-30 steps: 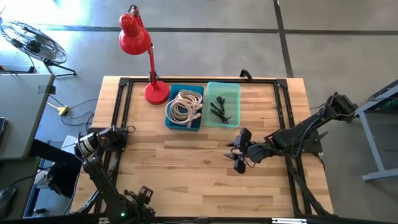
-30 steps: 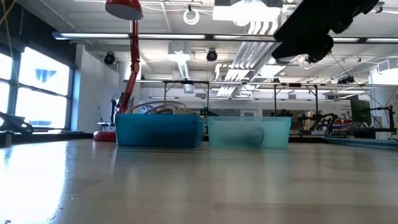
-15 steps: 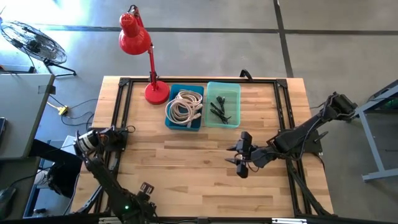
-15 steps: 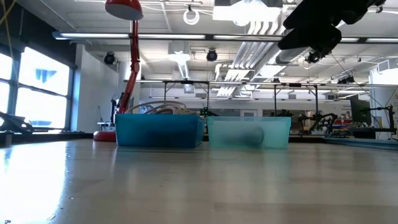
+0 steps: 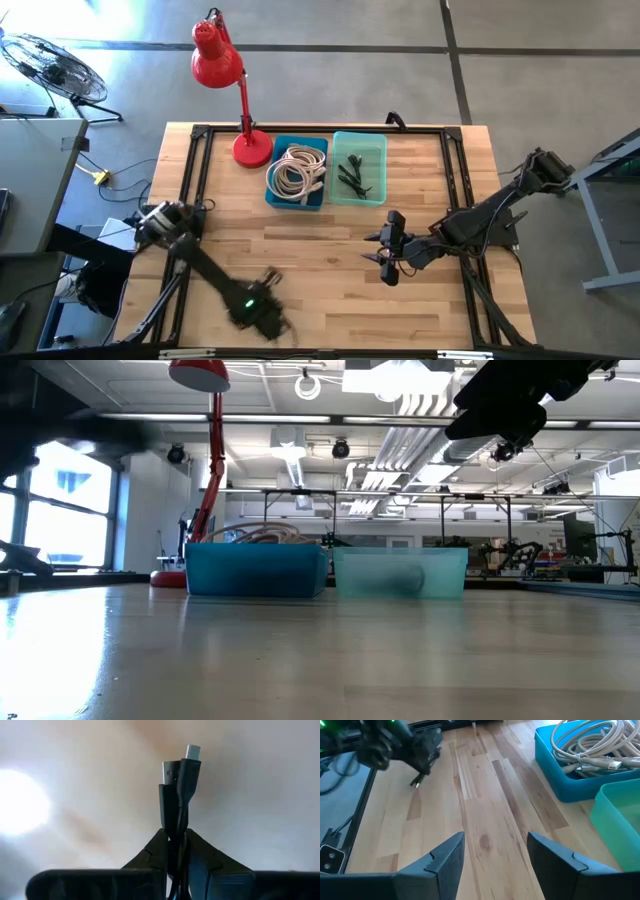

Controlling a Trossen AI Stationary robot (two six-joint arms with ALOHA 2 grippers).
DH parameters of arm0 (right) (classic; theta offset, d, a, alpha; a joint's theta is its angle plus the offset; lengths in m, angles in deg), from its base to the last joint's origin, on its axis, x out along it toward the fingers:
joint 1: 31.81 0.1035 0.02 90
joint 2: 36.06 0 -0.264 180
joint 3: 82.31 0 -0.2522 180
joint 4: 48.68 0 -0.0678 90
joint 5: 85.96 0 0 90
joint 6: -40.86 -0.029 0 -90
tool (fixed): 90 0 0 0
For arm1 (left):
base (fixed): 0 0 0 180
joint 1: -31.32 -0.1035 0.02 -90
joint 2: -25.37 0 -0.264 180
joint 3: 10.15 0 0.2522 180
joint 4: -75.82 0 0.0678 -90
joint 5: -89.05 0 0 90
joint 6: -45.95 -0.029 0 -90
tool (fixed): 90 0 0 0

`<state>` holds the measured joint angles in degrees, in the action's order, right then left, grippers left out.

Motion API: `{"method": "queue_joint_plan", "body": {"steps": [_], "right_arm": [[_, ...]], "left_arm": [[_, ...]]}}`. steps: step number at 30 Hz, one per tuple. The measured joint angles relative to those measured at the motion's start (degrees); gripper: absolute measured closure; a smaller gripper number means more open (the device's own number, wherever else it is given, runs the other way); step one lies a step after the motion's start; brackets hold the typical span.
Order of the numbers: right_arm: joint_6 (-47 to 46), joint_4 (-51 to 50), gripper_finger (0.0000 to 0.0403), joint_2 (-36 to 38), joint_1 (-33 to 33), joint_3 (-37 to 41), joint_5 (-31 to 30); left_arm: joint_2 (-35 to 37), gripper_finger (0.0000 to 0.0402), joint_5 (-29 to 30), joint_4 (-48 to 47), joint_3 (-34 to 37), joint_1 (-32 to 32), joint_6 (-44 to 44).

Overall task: Pick & Place USB Port
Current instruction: Put the black USB cable into the green bin

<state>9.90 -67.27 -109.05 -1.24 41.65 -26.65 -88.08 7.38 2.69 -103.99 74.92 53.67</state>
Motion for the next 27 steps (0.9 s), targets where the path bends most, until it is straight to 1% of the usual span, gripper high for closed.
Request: {"method": "queue_joint_plan", "body": {"steps": [2,6,9,11,14,17,19,20,23,25,27], "right_arm": [[0.48,-0.01,0.0195,0.00,0.00,0.02,0.00],[2.43,0.01,0.0195,0.00,0.31,0.02,-0.64],[4.39,-0.01,0.0195,0.00,0.92,0.02,-1.42],[6.00,-0.01,0.0195,0.00,1.28,0.02,-2.64],[8.57,0.01,0.0195,0.00,1.46,0.02,-5.50],[11.72,-0.02,0.0195,0.21,1.44,0.02,-9.70],[13.90,-0.05,0.0195,0.66,1.44,0.02,-13.91],[14.76,0.00,0.0195,0.96,1.44,0.02,-16.54],[17.52,-0.01,0.0195,2.38,1.49,0.02,-23.44],[19.43,-0.01,0.0195,3.61,1.49,0.02,-26.32],[21.15,-0.01,0.0195,4.85,1.49,0.02,-27.43]], "left_arm": [[0.20,0.0367,5.63,-3.74,-5.12,-2.47,-5.26],[0.28,0.0367,19.94,-13.44,-15.51,-5.72,-16.29],[0.39,0.0367,30.72,-15.14,-22.47,-9.31,-25.19],[0.39,0.0367,34.60,-16.67,-26.44,-12.15,-30.62],[0.75,0.0367,37.06,-17.70,-30.44,-17.11,-38.17],[2.44,0.0367,36.43,-15.15,-31.25,-23.66,-45.43],[4.12,0.0367,32.73,-12.16,-31.16,-29.00,-48.23],[4.93,0.0367,29.65,-10.13,-30.90,-31.60,-49.27],[6.86,0.0367,17.86,-4.71,-29.93,-38.42,-50.64],[7.84,0.0367,10.32,-0.36,-28.89,-41.35,-50.77],[8.57,0.0367,4.32,4.86,-27.37,-43.26,-51.01]]}}
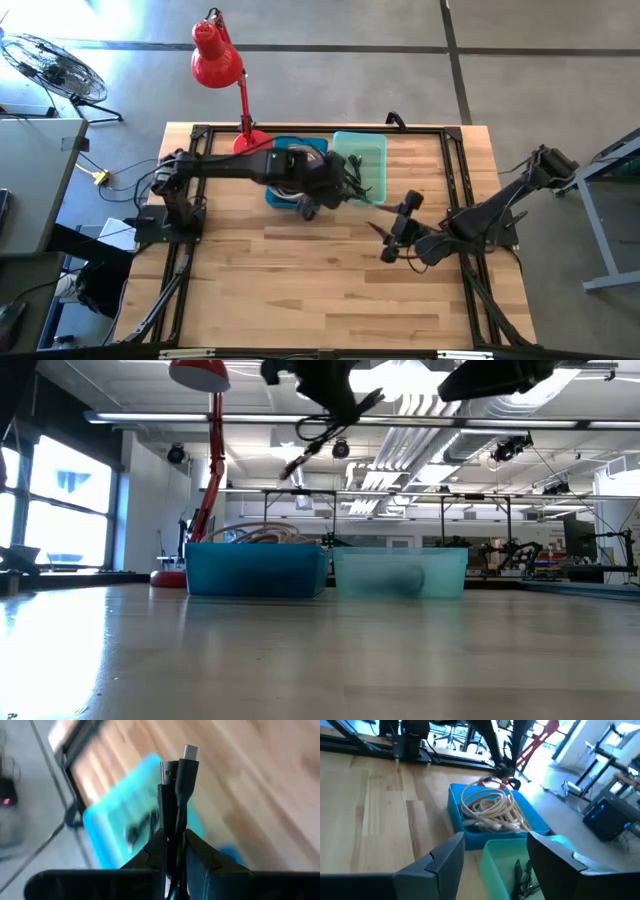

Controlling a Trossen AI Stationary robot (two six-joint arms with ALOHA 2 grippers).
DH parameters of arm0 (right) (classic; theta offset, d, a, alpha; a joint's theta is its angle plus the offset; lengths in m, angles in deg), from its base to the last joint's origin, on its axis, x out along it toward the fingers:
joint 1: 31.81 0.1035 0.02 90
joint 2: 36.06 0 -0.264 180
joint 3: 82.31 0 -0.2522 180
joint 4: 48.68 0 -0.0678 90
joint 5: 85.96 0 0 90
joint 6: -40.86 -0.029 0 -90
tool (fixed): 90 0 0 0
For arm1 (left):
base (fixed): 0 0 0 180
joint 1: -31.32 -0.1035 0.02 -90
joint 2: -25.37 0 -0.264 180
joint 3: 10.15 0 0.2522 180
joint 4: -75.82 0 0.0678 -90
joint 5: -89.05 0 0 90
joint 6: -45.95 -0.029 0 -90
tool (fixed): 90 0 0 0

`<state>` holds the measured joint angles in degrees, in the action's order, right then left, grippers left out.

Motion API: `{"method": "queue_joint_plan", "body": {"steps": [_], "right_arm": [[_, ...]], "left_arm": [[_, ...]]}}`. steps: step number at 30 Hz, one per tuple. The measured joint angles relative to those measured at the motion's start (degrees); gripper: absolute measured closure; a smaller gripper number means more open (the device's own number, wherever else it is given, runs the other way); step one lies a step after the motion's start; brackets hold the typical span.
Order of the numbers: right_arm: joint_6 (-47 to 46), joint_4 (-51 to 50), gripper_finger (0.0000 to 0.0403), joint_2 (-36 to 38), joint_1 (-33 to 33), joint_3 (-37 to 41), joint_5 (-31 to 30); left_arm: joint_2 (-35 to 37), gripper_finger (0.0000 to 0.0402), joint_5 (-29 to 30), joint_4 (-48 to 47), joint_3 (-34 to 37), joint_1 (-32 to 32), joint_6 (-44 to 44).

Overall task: Pick & Place USB Port
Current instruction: Put the black USB cable into the green bin

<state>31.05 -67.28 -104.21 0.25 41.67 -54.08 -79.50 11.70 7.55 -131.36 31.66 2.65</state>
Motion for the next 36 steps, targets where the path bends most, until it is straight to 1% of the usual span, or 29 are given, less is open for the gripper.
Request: {"method": "queue_joint_plan", "body": {"steps": [3,6,8,10,14,19,22,26,32,36], "right_arm": [[3.20,0.02,0.0195,1.47,0.00,0.00,0.59],[4.85,0.02,0.0195,2.33,0.00,0.00,1.17],[4.93,0.00,0.0195,2.54,-0.04,0.00,0.98],[4.95,0.06,0.0195,2.58,-0.36,0.00,0.98],[6.07,2.16,0.0195,2.58,-1.19,0.01,1.89],[10.43,7.00,0.0195,2.58,-2.20,0.00,8.75],[12.61,9.70,0.0195,2.58,-2.74,0.00,11.97],[16.88,13.34,0.0195,2.58,-2.85,0.00,14.22],[22.76,16.26,0.0195,2.47,-2.82,0.00,22.58],[24.45,16.54,0.0195,1.28,-2.83,0.00,21.85]], "left_arm": [[0.14,0.0367,-7.45,7.22,1.43,-1.32,-1.00],[0.18,0.0367,-15.23,14.03,2.91,-1.26,-1.65],[0.21,0.0367,-19.20,17.08,4.14,-1.07,-3.12],[0.19,0.0367,-21.77,18.72,4.91,-1.04,-4.21],[0.23,0.0367,-24.92,22.01,5.96,-1.09,-5.47],[0.23,0.0368,-29.45,25.62,7.66,-1.13,-8.78],[0.23,0.0368,-30.10,26.02,8.08,-1.11,-10.34],[0.23,0.0368,-30.36,26.06,8.36,-1.15,-11.88],[0.23,0.0368,-33.36,26.08,8.36,-1.44,-12.18],[0.23,0.0368,-33.87,25.84,8.41,-1.90,-12.17]]}}
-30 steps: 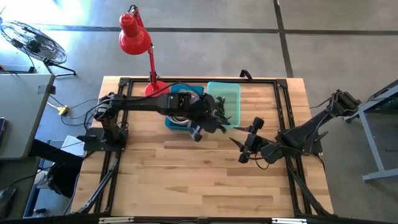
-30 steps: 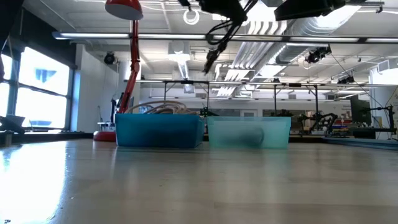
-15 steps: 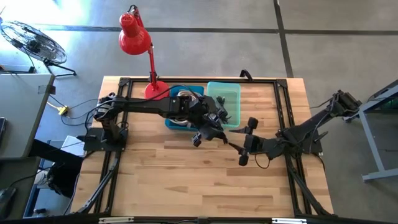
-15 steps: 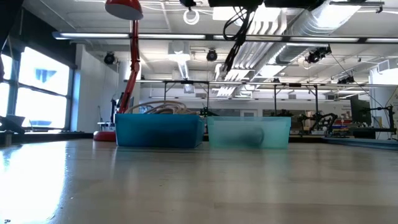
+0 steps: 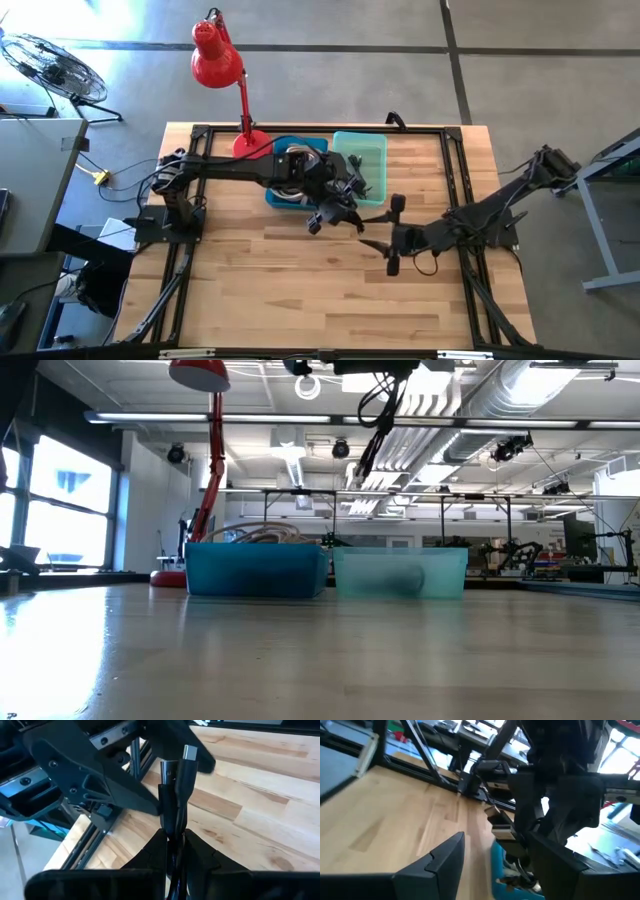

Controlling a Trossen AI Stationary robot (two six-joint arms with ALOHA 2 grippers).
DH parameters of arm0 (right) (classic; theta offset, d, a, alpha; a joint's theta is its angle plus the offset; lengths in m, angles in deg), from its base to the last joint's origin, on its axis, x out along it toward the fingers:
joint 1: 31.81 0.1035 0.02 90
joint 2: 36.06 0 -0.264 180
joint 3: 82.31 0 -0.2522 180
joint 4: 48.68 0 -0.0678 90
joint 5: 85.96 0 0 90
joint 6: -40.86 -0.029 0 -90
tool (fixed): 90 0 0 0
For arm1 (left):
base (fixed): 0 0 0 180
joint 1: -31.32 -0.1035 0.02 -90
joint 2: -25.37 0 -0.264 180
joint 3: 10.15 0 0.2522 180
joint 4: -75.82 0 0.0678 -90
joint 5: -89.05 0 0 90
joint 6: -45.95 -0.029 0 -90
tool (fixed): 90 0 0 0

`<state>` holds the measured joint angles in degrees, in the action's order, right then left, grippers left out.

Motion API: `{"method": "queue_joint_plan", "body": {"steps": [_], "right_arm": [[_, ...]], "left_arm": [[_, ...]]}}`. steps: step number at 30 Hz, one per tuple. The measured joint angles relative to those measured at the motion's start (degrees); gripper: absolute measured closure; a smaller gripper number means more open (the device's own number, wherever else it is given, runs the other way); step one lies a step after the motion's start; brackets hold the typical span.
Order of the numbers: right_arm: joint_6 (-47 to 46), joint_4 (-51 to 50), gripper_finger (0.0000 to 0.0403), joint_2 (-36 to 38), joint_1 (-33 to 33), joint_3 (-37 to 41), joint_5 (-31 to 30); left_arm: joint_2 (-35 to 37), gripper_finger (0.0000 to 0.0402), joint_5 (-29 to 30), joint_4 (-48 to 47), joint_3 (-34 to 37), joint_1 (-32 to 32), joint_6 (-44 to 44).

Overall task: Pick & Place USB Port
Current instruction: Put the black USB cable into the green bin

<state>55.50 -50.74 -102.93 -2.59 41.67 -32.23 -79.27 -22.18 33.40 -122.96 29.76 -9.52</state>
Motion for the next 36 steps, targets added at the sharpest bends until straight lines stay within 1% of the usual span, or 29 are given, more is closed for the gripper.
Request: {"method": "queue_joint_plan", "body": {"steps": [2,4,9,12,14,16,21,23,26,30,33,36], "right_arm": [[0.80,0.14,0.0195,-0.89,-0.29,-0.01,-0.99],[0.91,0.11,0.0195,-1.50,-0.82,-0.02,-0.63],[0.87,0.68,0.0195,-2.08,-2.69,-0.02,4.21],[0.60,1.30,0.0204,-2.10,-3.32,-0.02,5.06],[0.71,1.61,0.0222,-2.10,-3.38,-0.02,5.08],[0.89,1.75,0.0249,-2.10,-3.39,-0.04,5.49],[2.06,1.81,0.0344,-2.10,-3.46,-0.13,5.76],[2.81,1.64,0.0350,-2.14,-3.44,-0.13,5.55],[1.56,1.65,0.0350,-2.22,-3.42,-0.13,3.93],[0.34,0.07,0.0350,-2.36,-3.33,0.07,4.31],[-0.63,-0.44,0.0350,-2.38,-3.29,0.07,4.18],[-3.21,-2.26,0.0350,-2.34,-3.29,0.07,1.54]], "left_arm": [[0.00,0.0368,-0.59,0.01,0.02,0.00,0.04],[-0.01,0.0368,-0.73,0.10,0.04,0.02,0.08],[-0.02,0.0368,-1.16,-0.28,0.07,0.11,0.21],[-0.02,0.0368,-1.10,-0.14,0.07,0.11,0.32],[-0.02,0.0368,-1.10,0.08,0.07,0.11,0.42],[-0.04,0.0368,-1.12,0.15,0.07,0.11,0.42],[-0.11,0.0368,-1.36,-0.17,0.07,0.15,0.95],[-0.13,0.0367,-1.30,-0.54,0.07,0.15,1.12],[-0.13,0.0340,-1.53,-1.75,0.07,0.13,1.76],[-0.04,0.0291,-1.55,-3.00,-0.14,0.07,4.28],[0.02,0.0260,-1.43,-4.27,-0.15,0.07,7.08],[0.02,0.0236,-0.32,-6.78,-0.15,0.07,9.30]]}}
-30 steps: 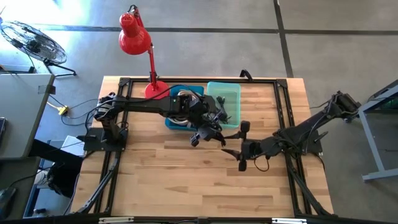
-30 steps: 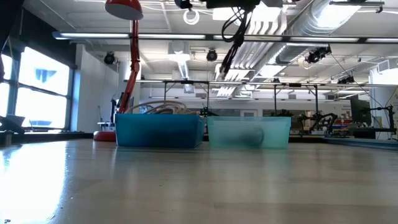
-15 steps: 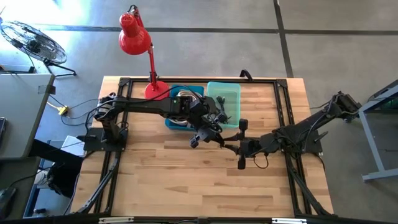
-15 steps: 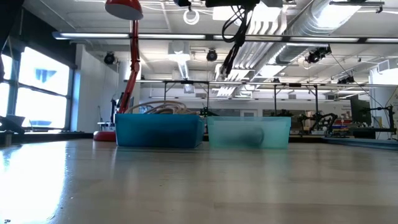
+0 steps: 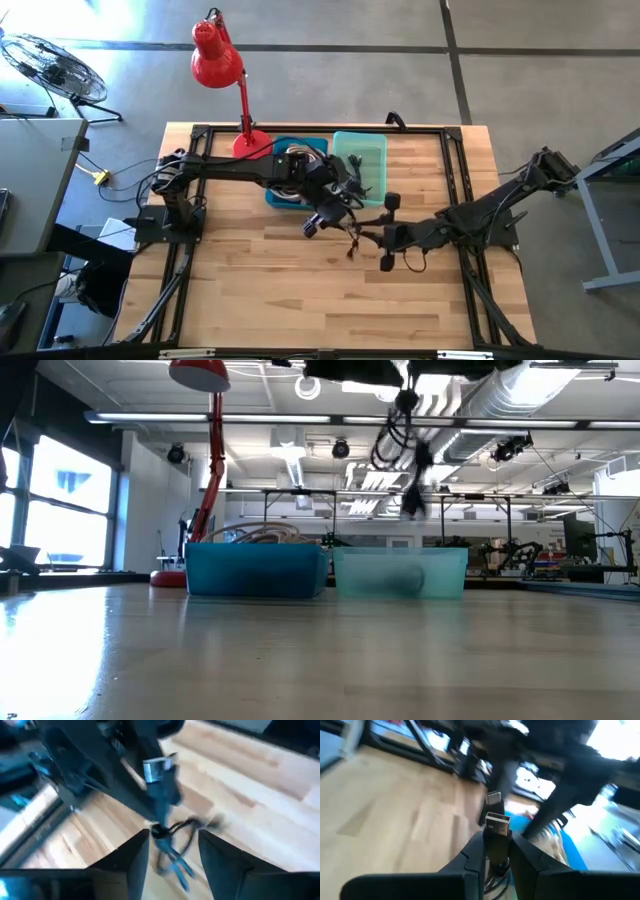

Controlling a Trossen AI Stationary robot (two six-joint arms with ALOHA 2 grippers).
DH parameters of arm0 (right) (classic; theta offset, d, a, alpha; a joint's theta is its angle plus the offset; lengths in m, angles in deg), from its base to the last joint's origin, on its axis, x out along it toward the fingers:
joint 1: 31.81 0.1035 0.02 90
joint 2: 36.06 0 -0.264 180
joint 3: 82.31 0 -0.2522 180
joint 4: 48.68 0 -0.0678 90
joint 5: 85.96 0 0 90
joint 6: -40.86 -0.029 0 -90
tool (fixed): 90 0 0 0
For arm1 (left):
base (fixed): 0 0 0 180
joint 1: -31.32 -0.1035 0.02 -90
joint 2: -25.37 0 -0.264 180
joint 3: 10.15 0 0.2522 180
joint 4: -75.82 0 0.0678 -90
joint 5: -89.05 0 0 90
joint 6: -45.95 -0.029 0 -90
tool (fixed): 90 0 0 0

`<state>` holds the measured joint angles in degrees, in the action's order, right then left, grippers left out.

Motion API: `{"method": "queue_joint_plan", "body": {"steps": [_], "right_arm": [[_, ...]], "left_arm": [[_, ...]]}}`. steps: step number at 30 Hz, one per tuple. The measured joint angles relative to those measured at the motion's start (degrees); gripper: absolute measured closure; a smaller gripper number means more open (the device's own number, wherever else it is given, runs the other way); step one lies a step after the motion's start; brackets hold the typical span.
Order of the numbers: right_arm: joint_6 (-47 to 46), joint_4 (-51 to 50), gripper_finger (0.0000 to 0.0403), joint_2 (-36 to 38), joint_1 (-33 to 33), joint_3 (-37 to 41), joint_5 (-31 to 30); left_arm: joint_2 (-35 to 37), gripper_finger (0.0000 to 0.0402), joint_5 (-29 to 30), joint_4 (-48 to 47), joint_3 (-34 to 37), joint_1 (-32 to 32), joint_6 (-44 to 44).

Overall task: Pick & Place USB Port
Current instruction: Put the black USB cable into the green bin

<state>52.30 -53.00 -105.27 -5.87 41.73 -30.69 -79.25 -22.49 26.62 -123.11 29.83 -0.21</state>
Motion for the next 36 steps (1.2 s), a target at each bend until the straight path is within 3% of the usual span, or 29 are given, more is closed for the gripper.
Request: {"method": "queue_joint_plan", "body": {"steps": [7,14,21,32,36], "right_arm": [[-5.62,-7.31,0.0350,0.04,-0.50,0.00,-10.55],[-3.09,-7.65,0.0350,0.22,-5.61,-0.59,-11.23],[1.96,-7.67,0.0350,0.26,-14.48,-3.49,-6.55],[3.83,-8.29,0.0350,0.31,-28.68,-6.01,3.71],[0.04,-11.14,0.0350,0.20,-34.09,-6.00,8.67]], "left_arm": [[0.00,0.0214,7.54,-15.69,0.00,0.09,2.84],[0.00,0.0213,13.30,-25.90,0.02,2.65,6.38],[0.00,0.0213,19.71,-32.18,0.07,7.27,9.85],[0.00,0.0213,48.82,-44.67,0.09,14.14,22.18],[0.00,0.0213,54.36,-49.08,0.09,15.19,26.84]]}}
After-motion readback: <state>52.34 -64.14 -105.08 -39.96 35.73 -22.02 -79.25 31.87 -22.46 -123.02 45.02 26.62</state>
